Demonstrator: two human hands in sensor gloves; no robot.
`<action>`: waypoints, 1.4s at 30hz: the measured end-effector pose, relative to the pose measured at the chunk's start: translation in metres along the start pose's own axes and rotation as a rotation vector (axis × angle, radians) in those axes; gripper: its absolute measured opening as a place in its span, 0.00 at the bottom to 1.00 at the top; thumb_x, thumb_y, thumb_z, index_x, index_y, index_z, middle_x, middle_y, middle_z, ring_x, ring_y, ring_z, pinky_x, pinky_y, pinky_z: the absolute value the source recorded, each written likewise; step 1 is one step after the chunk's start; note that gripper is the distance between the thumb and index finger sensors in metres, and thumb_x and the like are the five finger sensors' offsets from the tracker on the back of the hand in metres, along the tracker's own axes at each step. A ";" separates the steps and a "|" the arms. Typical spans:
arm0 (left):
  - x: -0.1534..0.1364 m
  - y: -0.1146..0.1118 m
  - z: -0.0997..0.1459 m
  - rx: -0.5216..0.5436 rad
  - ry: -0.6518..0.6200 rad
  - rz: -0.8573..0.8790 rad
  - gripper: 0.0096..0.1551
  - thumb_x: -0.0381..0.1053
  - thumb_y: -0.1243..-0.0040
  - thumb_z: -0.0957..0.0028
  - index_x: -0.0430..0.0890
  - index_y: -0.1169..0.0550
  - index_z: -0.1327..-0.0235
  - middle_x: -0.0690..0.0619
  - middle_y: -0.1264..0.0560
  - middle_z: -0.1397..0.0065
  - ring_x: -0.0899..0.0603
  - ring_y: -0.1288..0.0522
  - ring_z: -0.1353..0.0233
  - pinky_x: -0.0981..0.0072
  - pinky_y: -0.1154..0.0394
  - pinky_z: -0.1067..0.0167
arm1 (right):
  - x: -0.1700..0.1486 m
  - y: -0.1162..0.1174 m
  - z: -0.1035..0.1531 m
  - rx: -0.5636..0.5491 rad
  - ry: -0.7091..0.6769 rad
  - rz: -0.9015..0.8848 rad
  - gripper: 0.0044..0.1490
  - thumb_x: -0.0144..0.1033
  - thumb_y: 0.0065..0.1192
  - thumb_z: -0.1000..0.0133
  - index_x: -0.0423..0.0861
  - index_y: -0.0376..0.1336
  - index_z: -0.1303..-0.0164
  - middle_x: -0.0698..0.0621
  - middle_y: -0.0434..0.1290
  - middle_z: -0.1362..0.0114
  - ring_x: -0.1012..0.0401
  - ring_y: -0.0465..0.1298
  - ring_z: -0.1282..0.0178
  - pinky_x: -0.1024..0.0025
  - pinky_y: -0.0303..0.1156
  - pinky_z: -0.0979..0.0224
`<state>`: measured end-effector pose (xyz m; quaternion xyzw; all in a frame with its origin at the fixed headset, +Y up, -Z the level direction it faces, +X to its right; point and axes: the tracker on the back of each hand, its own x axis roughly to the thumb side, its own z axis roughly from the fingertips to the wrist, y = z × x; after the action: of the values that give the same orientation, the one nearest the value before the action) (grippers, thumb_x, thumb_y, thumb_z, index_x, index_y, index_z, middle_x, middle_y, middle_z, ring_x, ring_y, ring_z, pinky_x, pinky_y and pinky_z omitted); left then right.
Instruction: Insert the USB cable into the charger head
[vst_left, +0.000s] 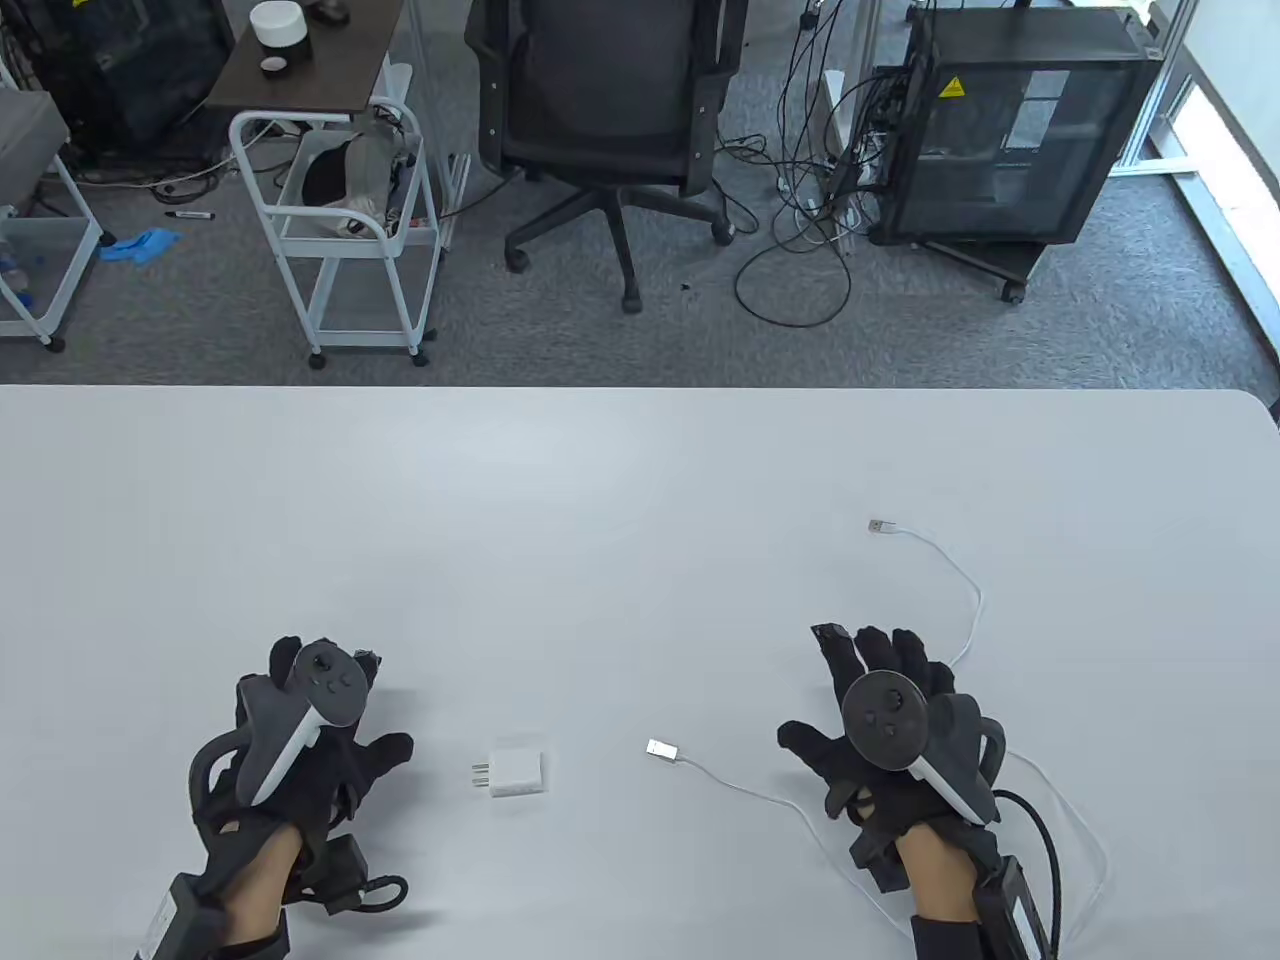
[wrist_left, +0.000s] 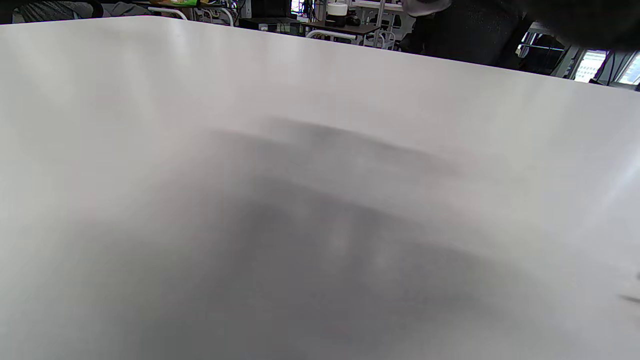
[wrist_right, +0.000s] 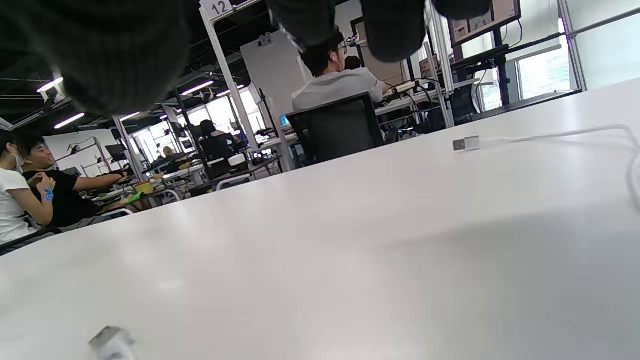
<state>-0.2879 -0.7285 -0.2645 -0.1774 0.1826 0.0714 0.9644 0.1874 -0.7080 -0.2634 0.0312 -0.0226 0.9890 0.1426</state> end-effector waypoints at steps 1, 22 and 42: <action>0.001 0.000 0.000 0.002 -0.003 -0.006 0.60 0.74 0.43 0.90 0.77 0.47 0.34 0.73 0.58 0.14 0.56 0.67 0.10 0.56 0.65 0.09 | 0.000 0.000 0.000 0.001 -0.001 -0.002 0.64 0.70 0.59 0.65 0.52 0.43 0.22 0.36 0.54 0.15 0.34 0.49 0.18 0.32 0.44 0.25; 0.005 -0.003 -0.001 -0.036 -0.025 -0.032 0.60 0.74 0.43 0.89 0.74 0.46 0.33 0.71 0.55 0.14 0.55 0.65 0.10 0.55 0.64 0.10 | 0.001 0.001 -0.001 0.020 -0.007 -0.023 0.64 0.69 0.59 0.65 0.51 0.44 0.22 0.35 0.53 0.15 0.33 0.49 0.18 0.31 0.45 0.25; 0.093 -0.039 0.040 -0.007 -0.479 -0.192 0.64 0.76 0.43 0.91 0.65 0.46 0.32 0.64 0.48 0.15 0.48 0.54 0.11 0.51 0.54 0.14 | 0.008 0.007 -0.002 0.061 -0.022 -0.020 0.64 0.69 0.59 0.65 0.50 0.45 0.22 0.35 0.54 0.15 0.33 0.49 0.18 0.31 0.45 0.25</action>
<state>-0.1813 -0.7431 -0.2528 -0.1754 -0.0687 0.0202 0.9819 0.1773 -0.7119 -0.2648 0.0467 0.0064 0.9874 0.1511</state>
